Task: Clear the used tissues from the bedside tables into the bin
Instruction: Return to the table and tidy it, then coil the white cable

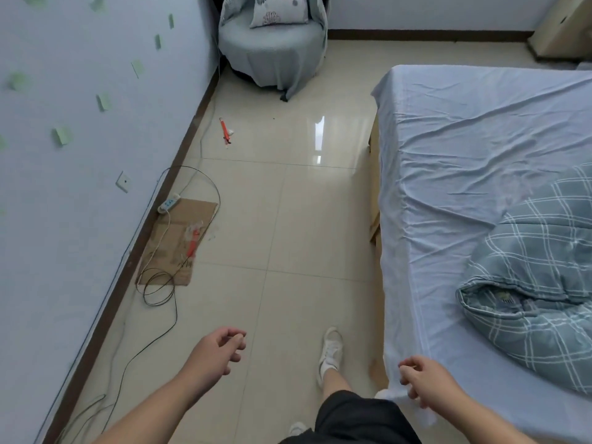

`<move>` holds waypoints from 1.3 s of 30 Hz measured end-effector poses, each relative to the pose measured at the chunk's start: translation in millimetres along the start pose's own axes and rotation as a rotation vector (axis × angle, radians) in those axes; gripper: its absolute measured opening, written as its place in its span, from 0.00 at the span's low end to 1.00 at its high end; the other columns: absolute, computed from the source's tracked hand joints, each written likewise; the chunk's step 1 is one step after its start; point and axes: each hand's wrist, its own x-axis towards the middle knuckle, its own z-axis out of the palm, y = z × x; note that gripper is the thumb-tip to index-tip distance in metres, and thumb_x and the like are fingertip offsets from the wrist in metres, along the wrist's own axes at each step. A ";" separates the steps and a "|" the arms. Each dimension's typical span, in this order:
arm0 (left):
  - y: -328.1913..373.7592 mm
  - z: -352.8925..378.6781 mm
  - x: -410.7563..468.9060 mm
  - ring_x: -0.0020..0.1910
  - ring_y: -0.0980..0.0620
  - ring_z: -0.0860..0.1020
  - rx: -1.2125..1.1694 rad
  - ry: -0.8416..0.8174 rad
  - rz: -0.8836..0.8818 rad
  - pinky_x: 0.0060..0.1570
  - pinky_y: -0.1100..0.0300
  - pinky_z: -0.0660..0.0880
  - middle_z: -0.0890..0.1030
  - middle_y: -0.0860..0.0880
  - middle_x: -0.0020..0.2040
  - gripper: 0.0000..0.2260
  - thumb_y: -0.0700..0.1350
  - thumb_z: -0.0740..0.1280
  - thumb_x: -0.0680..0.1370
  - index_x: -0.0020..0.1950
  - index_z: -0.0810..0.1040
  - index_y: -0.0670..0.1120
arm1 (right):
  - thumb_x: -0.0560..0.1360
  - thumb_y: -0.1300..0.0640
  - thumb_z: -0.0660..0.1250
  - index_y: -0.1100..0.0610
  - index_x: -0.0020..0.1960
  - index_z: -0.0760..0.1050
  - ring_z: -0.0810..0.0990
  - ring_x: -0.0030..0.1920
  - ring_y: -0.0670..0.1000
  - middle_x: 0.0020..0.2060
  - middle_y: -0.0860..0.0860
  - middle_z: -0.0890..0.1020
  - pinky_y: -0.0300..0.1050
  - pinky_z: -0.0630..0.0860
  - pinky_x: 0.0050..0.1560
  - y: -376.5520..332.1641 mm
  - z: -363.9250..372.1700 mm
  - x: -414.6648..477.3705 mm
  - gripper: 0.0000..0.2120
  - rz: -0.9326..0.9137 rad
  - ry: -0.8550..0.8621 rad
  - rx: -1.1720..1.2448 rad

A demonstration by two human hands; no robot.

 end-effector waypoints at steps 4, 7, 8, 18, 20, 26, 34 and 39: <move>34.3 -19.1 32.3 0.40 0.49 0.78 0.016 0.032 -0.100 0.34 0.60 0.70 0.85 0.45 0.48 0.07 0.40 0.65 0.85 0.56 0.83 0.43 | 0.81 0.60 0.62 0.57 0.55 0.79 0.79 0.35 0.53 0.45 0.58 0.85 0.44 0.74 0.30 -103.1 -34.8 53.0 0.08 -0.053 -0.052 -0.025; 58.8 -39.8 57.0 0.37 0.48 0.77 0.003 0.057 -0.164 0.32 0.61 0.69 0.85 0.44 0.46 0.06 0.38 0.66 0.84 0.55 0.84 0.41 | 0.82 0.60 0.63 0.56 0.55 0.79 0.80 0.36 0.52 0.46 0.58 0.85 0.42 0.75 0.29 -207.1 -73.0 84.1 0.07 -0.182 -0.039 -0.041; 67.0 -47.3 68.7 0.37 0.48 0.77 -0.010 0.075 -0.184 0.32 0.60 0.69 0.85 0.43 0.46 0.06 0.38 0.66 0.84 0.55 0.84 0.41 | 0.82 0.60 0.63 0.57 0.55 0.79 0.80 0.36 0.52 0.46 0.58 0.85 0.42 0.75 0.29 -242.2 -85.9 93.7 0.07 -0.219 -0.028 -0.037; 200.3 -109.6 282.6 0.40 0.48 0.79 -0.060 0.057 -0.131 0.34 0.58 0.72 0.86 0.44 0.49 0.06 0.41 0.66 0.85 0.54 0.84 0.46 | 0.81 0.59 0.66 0.56 0.53 0.80 0.82 0.35 0.53 0.42 0.57 0.86 0.45 0.76 0.30 -456.3 -140.1 215.6 0.05 -0.332 0.074 0.028; 248.4 -125.4 334.5 0.40 0.49 0.80 -0.030 0.001 -0.080 0.34 0.59 0.72 0.86 0.46 0.49 0.07 0.43 0.65 0.85 0.54 0.84 0.48 | 0.82 0.57 0.66 0.52 0.53 0.80 0.84 0.36 0.52 0.42 0.54 0.86 0.41 0.78 0.30 -470.8 -143.1 229.9 0.05 -0.275 0.088 -0.014; 434.5 -177.8 461.3 0.43 0.50 0.84 0.009 -0.051 0.125 0.39 0.56 0.78 0.88 0.50 0.48 0.07 0.47 0.67 0.85 0.54 0.85 0.53 | 0.82 0.56 0.65 0.50 0.53 0.78 0.83 0.36 0.51 0.43 0.54 0.86 0.38 0.76 0.29 -505.9 -159.2 266.8 0.04 -0.075 0.075 0.011; 601.0 -180.3 583.6 0.44 0.51 0.86 0.084 -0.069 0.216 0.38 0.58 0.80 0.88 0.51 0.47 0.08 0.47 0.66 0.85 0.54 0.85 0.53 | 0.80 0.58 0.66 0.54 0.49 0.81 0.81 0.28 0.50 0.38 0.55 0.87 0.42 0.75 0.28 -557.7 -204.9 373.0 0.06 0.109 0.124 0.141; 645.7 -184.5 630.5 0.41 0.49 0.83 0.100 -0.054 0.056 0.36 0.58 0.76 0.87 0.47 0.49 0.07 0.43 0.66 0.85 0.54 0.85 0.49 | 0.80 0.61 0.64 0.57 0.50 0.81 0.78 0.29 0.52 0.39 0.58 0.86 0.43 0.73 0.29 -664.8 -256.2 460.5 0.07 0.079 0.060 0.170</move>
